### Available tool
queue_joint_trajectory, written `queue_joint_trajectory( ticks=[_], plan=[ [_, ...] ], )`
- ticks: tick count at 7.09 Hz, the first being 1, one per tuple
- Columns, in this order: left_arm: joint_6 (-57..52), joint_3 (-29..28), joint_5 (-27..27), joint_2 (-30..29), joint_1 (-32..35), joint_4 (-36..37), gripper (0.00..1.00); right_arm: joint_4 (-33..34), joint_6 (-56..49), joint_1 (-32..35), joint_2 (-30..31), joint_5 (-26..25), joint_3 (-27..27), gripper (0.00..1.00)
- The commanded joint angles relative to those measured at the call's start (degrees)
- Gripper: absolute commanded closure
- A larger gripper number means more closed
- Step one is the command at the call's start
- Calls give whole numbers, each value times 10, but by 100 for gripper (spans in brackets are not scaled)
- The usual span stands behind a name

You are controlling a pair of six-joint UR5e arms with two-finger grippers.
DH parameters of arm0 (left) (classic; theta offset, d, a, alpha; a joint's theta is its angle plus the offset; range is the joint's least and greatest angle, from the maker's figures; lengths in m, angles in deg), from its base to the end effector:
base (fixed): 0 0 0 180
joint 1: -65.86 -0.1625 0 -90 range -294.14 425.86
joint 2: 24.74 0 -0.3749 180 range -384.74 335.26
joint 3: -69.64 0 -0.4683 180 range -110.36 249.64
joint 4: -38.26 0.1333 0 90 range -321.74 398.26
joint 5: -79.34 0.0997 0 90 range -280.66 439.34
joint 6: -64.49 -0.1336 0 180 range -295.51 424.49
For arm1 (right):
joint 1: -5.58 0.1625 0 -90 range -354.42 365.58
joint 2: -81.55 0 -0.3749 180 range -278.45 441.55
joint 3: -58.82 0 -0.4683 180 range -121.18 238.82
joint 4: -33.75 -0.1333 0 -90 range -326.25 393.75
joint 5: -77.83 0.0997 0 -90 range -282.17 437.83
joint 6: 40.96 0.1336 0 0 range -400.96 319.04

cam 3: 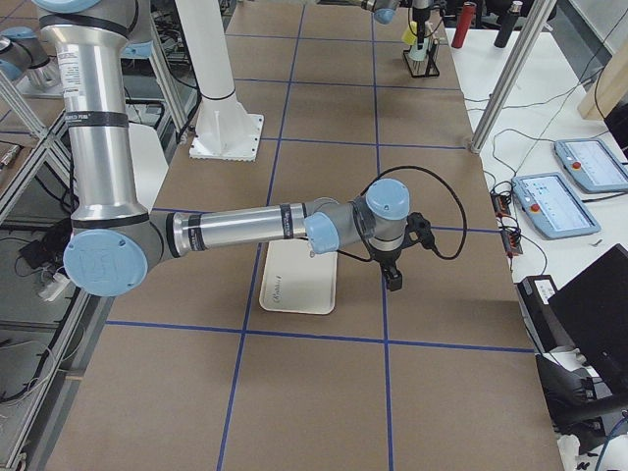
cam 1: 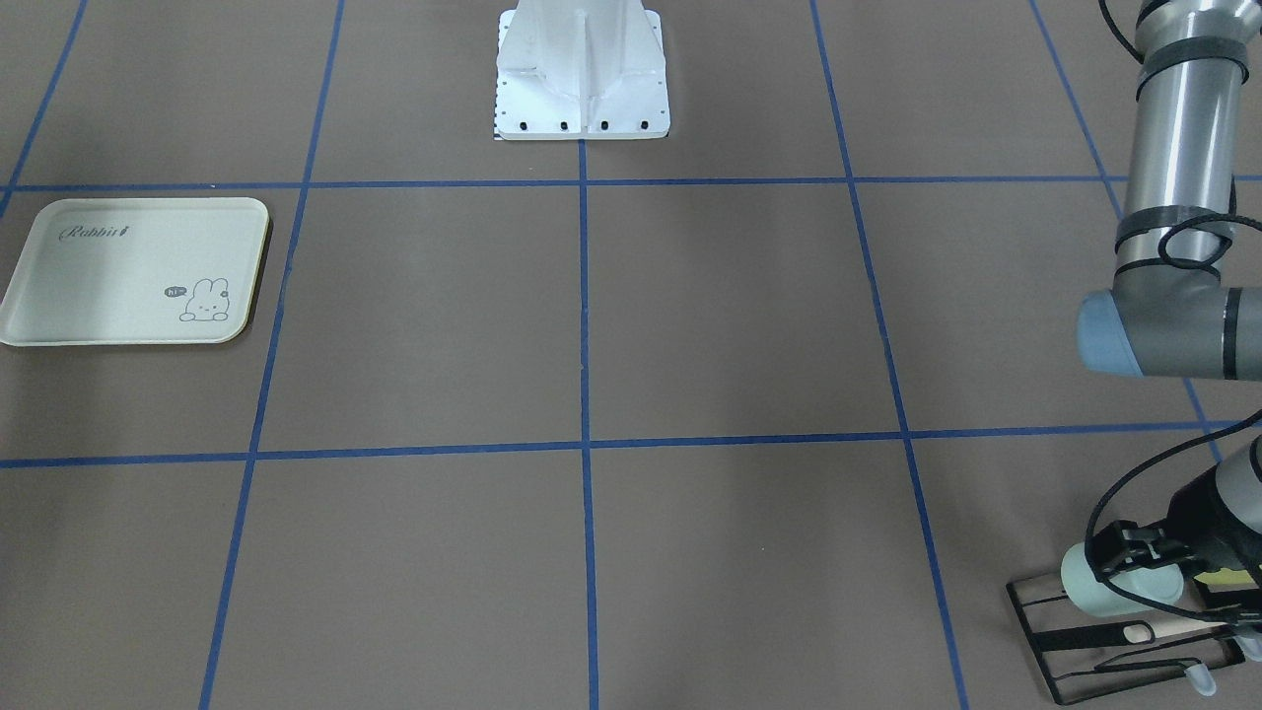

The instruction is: Left arm grabs green cup and hands to right arm on tray

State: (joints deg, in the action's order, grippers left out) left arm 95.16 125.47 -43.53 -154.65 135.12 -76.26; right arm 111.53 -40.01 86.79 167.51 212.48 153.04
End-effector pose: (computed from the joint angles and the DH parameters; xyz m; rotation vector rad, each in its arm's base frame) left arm 0.2439 -0.8156 0.4499 0.2194 0.7267 -0.0134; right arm -0.0553 -0.6153 0.5233 0.2731 -0.7987 -0.2679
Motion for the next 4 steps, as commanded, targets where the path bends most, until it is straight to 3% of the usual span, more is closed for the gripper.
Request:
queue_joint_trajectory(
  ticks=[1, 4],
  plan=[
    [0, 1, 0, 0, 1, 0, 22, 0, 0, 0, 0, 0, 0, 0],
    [0, 1, 0, 0, 1, 0, 25, 0, 0, 0, 0, 0, 0, 0]
  ],
)
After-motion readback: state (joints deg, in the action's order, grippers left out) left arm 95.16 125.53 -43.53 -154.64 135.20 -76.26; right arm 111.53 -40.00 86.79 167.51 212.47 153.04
